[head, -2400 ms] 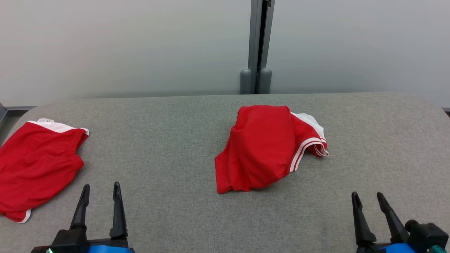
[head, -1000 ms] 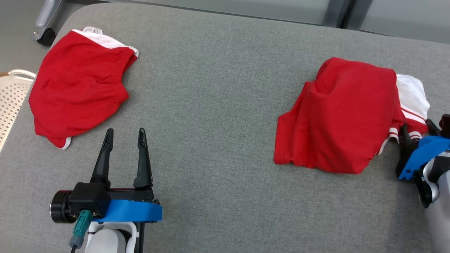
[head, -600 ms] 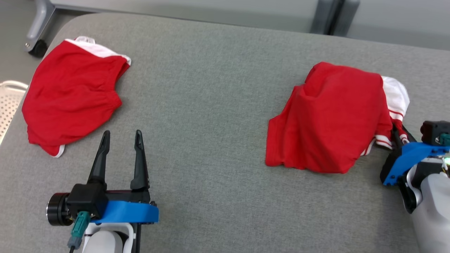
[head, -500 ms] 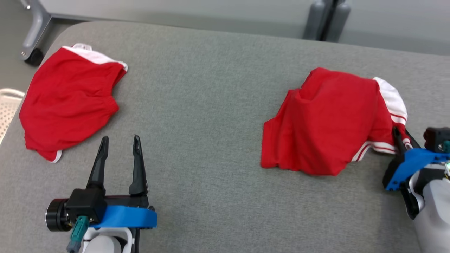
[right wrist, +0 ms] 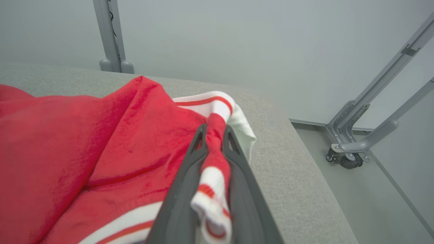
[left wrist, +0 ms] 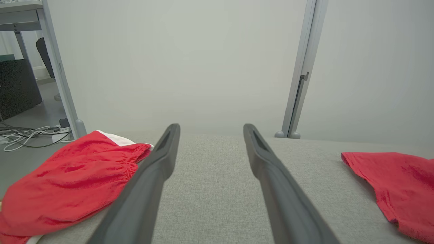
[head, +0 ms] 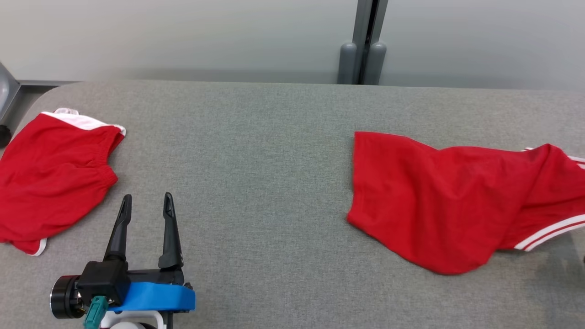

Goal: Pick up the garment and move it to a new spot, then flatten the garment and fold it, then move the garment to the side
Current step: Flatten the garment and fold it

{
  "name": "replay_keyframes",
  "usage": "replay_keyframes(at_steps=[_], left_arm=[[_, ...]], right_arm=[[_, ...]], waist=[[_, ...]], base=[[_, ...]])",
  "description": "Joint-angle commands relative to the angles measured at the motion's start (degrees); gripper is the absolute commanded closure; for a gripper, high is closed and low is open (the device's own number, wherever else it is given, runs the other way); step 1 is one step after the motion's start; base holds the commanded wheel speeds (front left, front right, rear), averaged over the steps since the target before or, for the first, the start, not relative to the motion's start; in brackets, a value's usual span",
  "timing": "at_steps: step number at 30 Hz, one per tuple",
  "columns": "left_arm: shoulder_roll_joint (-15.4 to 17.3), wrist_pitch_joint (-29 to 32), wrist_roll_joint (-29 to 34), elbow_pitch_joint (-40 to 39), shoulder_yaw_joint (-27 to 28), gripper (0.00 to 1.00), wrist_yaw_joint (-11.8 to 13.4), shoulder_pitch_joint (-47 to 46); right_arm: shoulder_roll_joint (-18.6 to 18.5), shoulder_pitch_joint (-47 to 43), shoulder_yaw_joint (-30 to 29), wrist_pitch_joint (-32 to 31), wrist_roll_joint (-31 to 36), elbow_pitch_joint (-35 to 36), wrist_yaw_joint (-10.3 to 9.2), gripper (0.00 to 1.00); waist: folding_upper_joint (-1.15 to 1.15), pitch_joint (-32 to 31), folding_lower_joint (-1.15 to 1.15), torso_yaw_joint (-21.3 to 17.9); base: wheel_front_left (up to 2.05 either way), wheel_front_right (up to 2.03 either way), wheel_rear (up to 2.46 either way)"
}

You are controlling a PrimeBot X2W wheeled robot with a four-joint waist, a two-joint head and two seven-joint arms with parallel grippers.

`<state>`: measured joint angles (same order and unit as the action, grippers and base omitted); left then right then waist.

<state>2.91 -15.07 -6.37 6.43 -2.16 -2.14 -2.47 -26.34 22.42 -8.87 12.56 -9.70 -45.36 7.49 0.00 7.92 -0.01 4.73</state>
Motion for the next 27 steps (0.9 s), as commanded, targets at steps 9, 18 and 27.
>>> replay_keyframes(at_steps=[9, 18, 27], left_arm=[[-0.03, -0.15, -0.63, -0.58, 0.66, 0.0, 0.19, 1.22], [-0.03, -0.15, -1.46, -0.39, -0.12, 0.0, 0.43, 0.75], [-0.04, -0.15, -3.22, -0.07, -1.98, 0.0, 1.08, -0.18]], right_arm=[[0.94, -5.5, -1.12, -7.47, 0.81, 21.08, 0.01, 1.0], [7.82, -3.68, 10.95, -13.41, 2.01, 35.65, 0.01, 1.0], [15.75, 5.32, 25.18, -13.79, 1.74, 30.33, 0.01, 1.0]], waist=[[0.0, -1.13, 0.01, -1.33], [0.0, -1.72, 0.01, 0.67], [0.0, -0.74, 0.01, 5.78]], base=[[0.0, 0.0, 0.0], [0.0, 0.0, 0.0], [0.0, 0.0, 0.0]])
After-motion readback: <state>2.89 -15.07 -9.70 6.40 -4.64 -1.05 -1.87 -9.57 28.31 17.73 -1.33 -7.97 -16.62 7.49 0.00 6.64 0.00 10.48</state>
